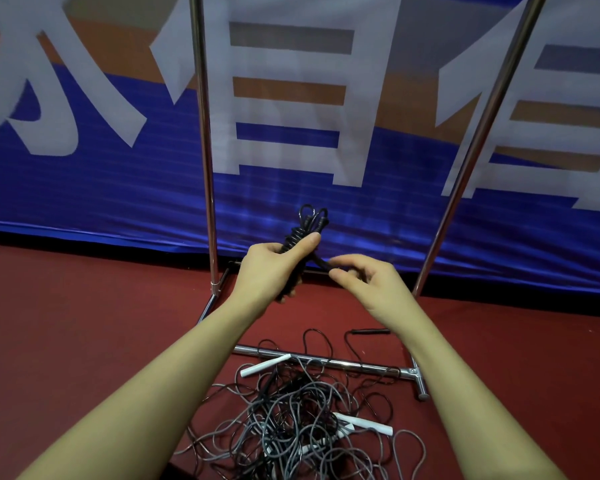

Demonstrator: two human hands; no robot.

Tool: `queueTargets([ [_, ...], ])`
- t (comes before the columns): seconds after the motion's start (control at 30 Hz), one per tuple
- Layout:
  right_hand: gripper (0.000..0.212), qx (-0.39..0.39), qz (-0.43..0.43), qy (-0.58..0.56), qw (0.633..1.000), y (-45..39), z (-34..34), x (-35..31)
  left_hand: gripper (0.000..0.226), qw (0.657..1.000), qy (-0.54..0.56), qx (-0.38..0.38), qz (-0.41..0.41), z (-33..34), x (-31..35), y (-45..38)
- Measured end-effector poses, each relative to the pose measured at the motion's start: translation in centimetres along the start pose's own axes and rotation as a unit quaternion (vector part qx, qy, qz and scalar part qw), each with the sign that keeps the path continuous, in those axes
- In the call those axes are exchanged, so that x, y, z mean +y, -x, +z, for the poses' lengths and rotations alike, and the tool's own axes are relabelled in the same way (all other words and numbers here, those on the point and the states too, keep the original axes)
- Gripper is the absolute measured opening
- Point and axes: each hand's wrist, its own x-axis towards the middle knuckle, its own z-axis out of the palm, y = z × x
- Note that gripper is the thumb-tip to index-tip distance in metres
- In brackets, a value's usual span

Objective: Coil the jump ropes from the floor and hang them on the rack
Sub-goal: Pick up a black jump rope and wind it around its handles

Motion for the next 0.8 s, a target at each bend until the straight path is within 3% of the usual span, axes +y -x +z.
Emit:
queueTargets([
  [0.1, 0.007, 0.001, -0.031, 0.098, 0.995, 0.0, -0.1, 0.4, 0.044, 1.000, 0.004, -0.004, -0.009, -0.2, -0.2, 0.0],
  [0.2, 0.015, -0.007, -0.021, 0.149, 0.989, 0.0, -0.1, 0.4, 0.043, 0.998, 0.014, -0.048, -0.029, -0.4, 0.0, -0.1],
  [0.37, 0.017, 0.000, 0.011, -0.044, 0.999, 0.3, -0.7, -0.6, 0.036, 0.990, 0.014, -0.138, -0.027, -1.0, 0.2, -0.2],
  [0.5, 0.010, -0.020, 0.041, -0.108, 0.993, 0.2, -1.2, -0.2, 0.029, 0.993, 0.049, -0.110, 0.008, -1.4, -0.1, -0.3],
  [0.67, 0.016, -0.016, 0.051, -0.080, 0.995, 0.2, -0.7, 0.3, 0.010, 0.994, -0.026, -0.078, 0.068, -1.4, -0.9, -0.5],
  [0.8, 0.021, 0.007, 0.028, -0.042, 0.999, 0.0, -0.2, 0.2, 0.020, 0.995, -0.028, -0.066, 0.067, -0.6, -1.6, -0.6],
])
